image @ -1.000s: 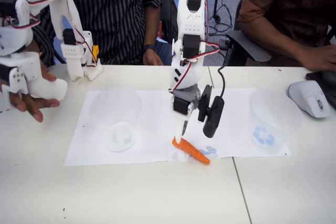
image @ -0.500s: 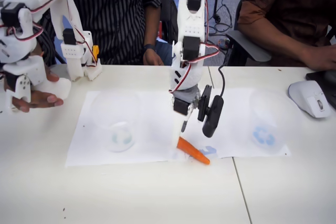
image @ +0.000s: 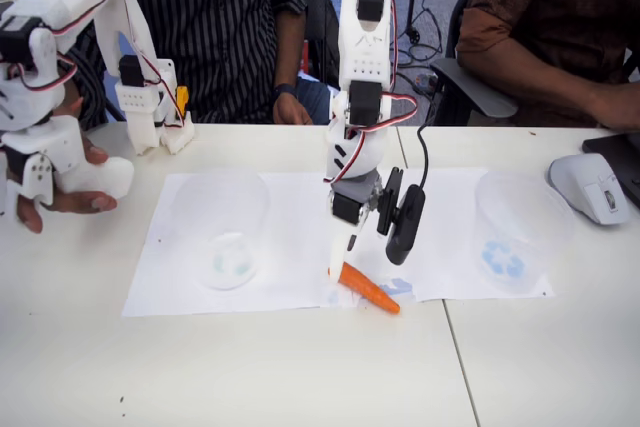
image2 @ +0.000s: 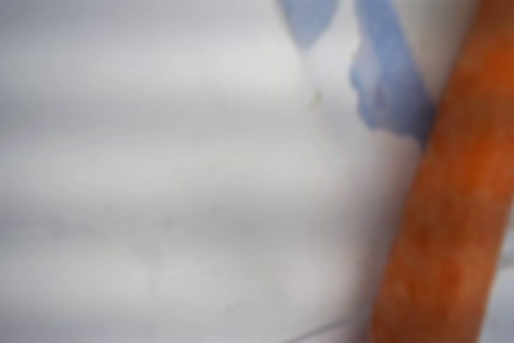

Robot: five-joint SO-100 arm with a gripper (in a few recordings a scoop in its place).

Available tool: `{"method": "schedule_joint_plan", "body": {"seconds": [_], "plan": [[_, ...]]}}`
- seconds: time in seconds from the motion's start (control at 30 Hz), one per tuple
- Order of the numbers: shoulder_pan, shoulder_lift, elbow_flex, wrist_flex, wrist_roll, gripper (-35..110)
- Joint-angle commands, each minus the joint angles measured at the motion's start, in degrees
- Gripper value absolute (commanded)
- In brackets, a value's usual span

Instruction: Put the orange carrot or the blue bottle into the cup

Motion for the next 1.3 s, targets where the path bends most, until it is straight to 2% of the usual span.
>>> {"method": "schedule_joint_plan", "body": {"seconds": [0.0,0.17,0.4,1.27], "plan": [[1.14,4.04,-2.72,0.09,0.97,36],[1.14,2.90,-2.99,-0.18,0.70,36],[3.43,-1.58,-2.20,-6.94,0.35,36],[1.41,-2.55,-2.64,-7.91,0.70,36]]}}
